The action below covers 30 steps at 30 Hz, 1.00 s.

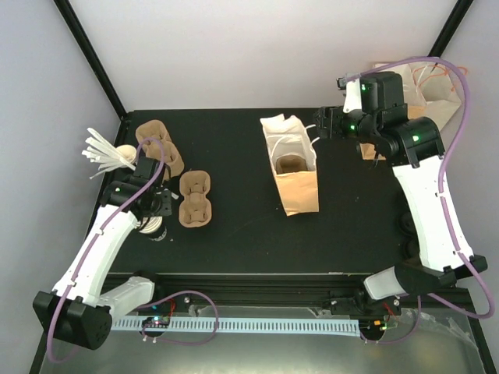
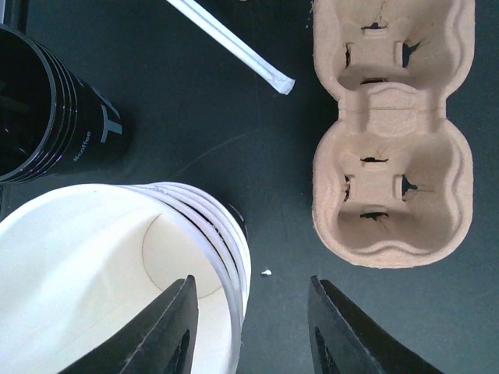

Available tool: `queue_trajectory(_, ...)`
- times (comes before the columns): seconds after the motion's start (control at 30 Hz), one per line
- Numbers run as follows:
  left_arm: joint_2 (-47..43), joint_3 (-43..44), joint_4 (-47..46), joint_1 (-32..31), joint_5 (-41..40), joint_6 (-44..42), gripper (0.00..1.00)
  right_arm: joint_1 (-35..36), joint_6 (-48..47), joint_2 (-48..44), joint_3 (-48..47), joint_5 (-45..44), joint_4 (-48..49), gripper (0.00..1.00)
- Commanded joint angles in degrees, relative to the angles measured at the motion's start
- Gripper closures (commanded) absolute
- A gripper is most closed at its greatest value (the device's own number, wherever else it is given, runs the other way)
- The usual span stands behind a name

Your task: Pack the takeout coffee

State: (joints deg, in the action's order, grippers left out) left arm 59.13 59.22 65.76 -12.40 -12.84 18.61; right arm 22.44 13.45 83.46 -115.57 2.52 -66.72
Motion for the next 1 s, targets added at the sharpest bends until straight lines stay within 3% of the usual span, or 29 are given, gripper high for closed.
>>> queue_trajectory(0.0, 1.18, 1.60, 1.27, 0.48, -1.67, 0.14, 0.60, 0.24, -0.73, -2.73, 1.08, 1.55, 2.21, 0.28)
queue_trajectory(0.1, 2.19, 2.41, 1.95, 0.51, -2.55, 0.44, 0.71, 0.23, -0.67, -3.45, 1.61, 1.93, 2.48, 0.28)
queue_trajectory(0.23, 3.66, 4.55, 4.00, 0.46, -5.84, 0.82, 0.97, 0.24, -0.42, -4.02, 2.26, 3.88, 2.85, 0.28)
queue_trajectory(0.37, 4.60, 6.67, 5.66, 0.38, -6.64, 0.91, 0.98, 0.29, -0.46, -6.32, 5.95, 15.52, 7.22, 0.29)
queue_trajectory(0.5, 5.05, 8.81, 7.68, 0.31, -6.66, 1.21, 0.98, 3.88, 1.05, -12.12, 15.77, 27.14, 21.91, 0.27)
queue_trajectory(0.7, 4.08, 11.39, 10.71, 0.20, -6.11, 1.62, 0.98, 18.63, 1.94, -15.61, 28.56, 22.61, 39.44, 0.24)
queue_trajectory(0.97, 2.56, 14.23, 12.73, 0.10, -0.57, -0.11, 0.98, 39.15, -1.10, -8.66, 43.17, 7.63, 61.54, 0.15)
